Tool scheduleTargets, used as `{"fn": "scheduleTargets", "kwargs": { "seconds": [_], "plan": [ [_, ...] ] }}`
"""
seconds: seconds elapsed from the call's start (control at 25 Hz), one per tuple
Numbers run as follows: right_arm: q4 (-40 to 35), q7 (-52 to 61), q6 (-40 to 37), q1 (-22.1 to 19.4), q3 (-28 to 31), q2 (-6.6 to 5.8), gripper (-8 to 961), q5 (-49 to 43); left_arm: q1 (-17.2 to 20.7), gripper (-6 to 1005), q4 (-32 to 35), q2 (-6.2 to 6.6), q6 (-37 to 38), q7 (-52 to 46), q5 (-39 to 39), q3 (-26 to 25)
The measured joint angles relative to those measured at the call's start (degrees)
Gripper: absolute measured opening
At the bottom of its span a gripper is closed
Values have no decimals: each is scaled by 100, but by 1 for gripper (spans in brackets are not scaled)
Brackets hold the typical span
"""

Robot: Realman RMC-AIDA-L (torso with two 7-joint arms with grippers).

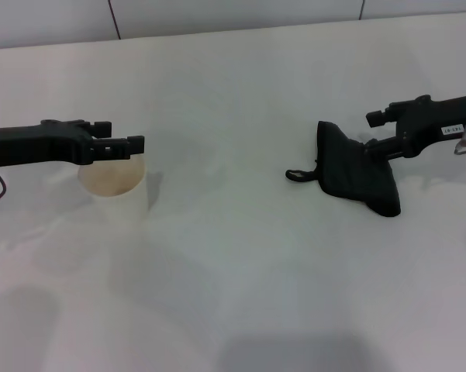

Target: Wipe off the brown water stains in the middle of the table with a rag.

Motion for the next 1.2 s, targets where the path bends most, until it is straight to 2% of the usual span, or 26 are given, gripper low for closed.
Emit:
{"fn": "scheduleTargets", "kwargs": {
  "seconds": [0.2, 0.36, 0.6, 0.76, 1.0, 1.2],
  "plan": [
    [182, -630, -251, -101, 1, 64, 857, 263, -48, 874, -11, -3, 64, -187, 163, 0],
    [319, -1143, -368, -210, 6, 133, 856, 445, -137, 874, -81, 0, 397, -531, 438, 0],
    [354, -1482, -632, -359, 7, 116, 855, 789, -158, 874, -730, -3, 1391, -692, 373, -7],
    [346, -1594, -682, -401, 7, 123, 855, 879, -159, 874, -985, -45, 1419, -815, 396, -9],
    [288, -1744, -712, -464, 5, 137, 855, 888, -159, 874, -1000, -40, 1400, -862, 721, -5],
    [98, -1997, -710, -543, 4, 139, 855, 967, -80, 875, -982, -43, 1298, -824, 625, -5]
  ]
}}
